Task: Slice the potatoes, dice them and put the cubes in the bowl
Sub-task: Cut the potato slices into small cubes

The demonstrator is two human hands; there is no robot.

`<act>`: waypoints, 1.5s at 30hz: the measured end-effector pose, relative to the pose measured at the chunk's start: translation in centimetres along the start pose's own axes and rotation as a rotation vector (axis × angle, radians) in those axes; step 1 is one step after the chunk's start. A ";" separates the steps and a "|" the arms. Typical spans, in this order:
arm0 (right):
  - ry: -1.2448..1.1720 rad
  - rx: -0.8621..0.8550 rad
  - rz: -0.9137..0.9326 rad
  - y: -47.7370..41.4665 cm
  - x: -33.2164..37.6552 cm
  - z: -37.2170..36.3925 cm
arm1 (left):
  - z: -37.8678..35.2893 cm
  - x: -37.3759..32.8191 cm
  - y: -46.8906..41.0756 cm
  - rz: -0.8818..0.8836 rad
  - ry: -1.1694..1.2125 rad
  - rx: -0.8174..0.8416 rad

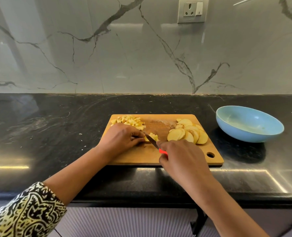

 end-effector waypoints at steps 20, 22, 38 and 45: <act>-0.079 -0.012 -0.033 0.8 -1.5 1.1 | 1.0 1.8 0.3 0.244 0.147 0.003; -0.099 -0.014 -0.028 0.6 -1.1 0.9 | 1.0 1.8 0.3 0.230 0.132 0.005; -0.017 0.015 0.021 -1.3 0.9 -0.9 | 0.8 1.6 -0.1 0.095 0.073 -0.020; 0.003 0.056 0.053 0.4 1.6 -1.7 | 0.8 1.6 0.1 0.072 0.019 -0.027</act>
Point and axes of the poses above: each hand's wrist, its own y-axis away from the middle knuckle, its own z-axis out of the back of the hand, x = y × z, the point moved 8 cm from there along -y, towards the middle knuckle, and after that the axes turned 14 degrees about y, right-handed, at the moved point
